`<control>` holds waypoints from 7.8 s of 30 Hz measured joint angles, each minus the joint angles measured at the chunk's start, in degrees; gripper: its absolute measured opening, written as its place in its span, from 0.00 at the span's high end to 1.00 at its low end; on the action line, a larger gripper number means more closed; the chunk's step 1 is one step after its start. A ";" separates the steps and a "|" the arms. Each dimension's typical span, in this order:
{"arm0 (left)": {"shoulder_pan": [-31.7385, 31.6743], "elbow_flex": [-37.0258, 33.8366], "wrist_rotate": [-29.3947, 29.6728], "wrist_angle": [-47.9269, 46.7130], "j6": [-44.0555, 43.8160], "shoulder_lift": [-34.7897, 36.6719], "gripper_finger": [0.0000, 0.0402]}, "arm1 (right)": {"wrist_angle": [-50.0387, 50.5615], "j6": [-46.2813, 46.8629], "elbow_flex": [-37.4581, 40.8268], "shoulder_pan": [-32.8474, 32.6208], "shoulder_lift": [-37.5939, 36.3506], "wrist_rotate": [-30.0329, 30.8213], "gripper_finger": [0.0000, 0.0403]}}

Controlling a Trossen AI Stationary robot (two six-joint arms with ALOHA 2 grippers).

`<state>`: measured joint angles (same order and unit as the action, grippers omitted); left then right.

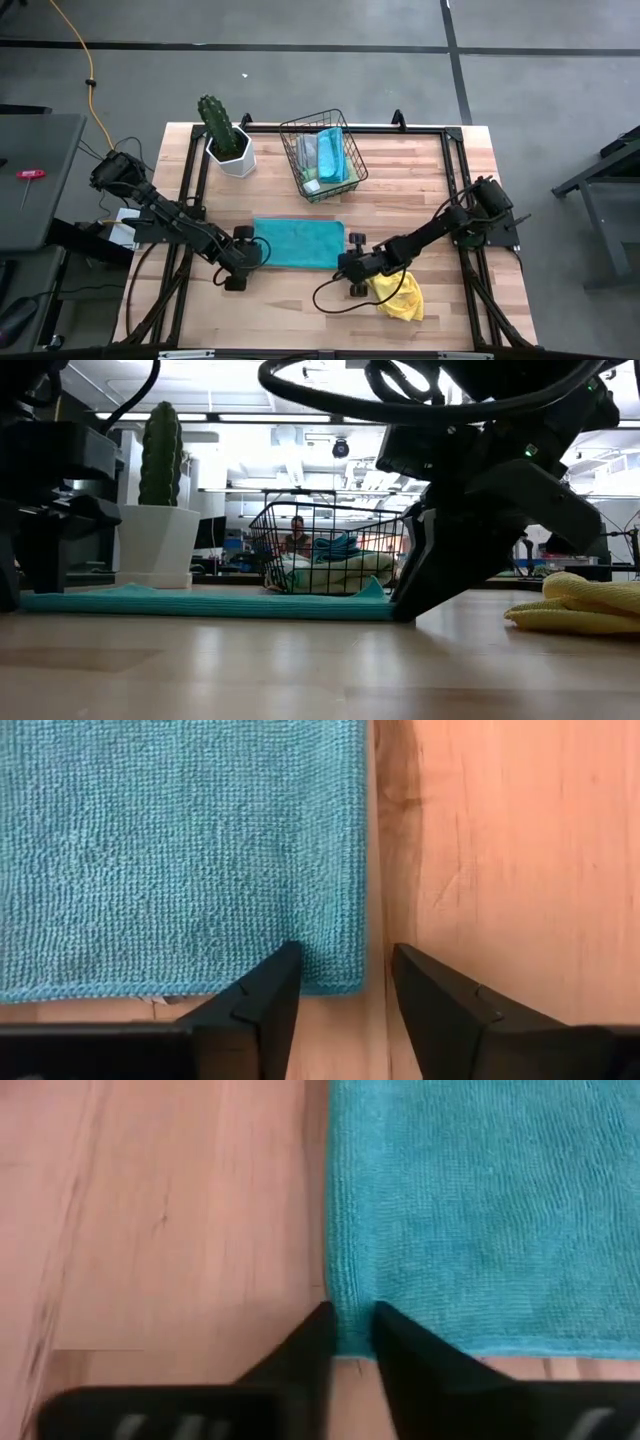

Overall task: Fold microfiber towels
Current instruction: Fold the blue microfiber cloth

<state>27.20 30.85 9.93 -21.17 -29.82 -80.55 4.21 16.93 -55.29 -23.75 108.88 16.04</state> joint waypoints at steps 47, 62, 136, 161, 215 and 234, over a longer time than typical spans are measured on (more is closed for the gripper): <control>4.35 6.08 10.23 -18.34 -28.24 7.93 1.00 | 1.30 10.19 0.26 8.01 -8.81 2.13 1.00; 6.48 1.61 11.96 -11.36 -37.19 7.93 1.00 | 3.72 15.69 0.15 6.87 -8.83 2.05 1.00; 1.62 0.83 19.95 -5.05 -31.43 2.83 0.66 | 6.86 24.06 0.20 5.38 -8.87 1.98 1.00; 11.15 0.83 29.63 -0.35 -19.54 9.18 0.58 | 10.05 13.54 3.63 6.07 -9.09 9.28 0.56; 18.34 0.81 32.17 12.44 0.02 10.73 0.58 | -16.94 54.89 11.91 7.59 -3.98 -1.66 0.71; 15.21 0.83 31.78 14.00 -2.66 10.73 0.58 | 4.28 45.91 12.14 7.61 -10.95 0.43 0.99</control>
<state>42.41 31.68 41.71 -7.17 -32.48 -69.82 8.49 62.84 -43.15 -16.14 97.94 16.47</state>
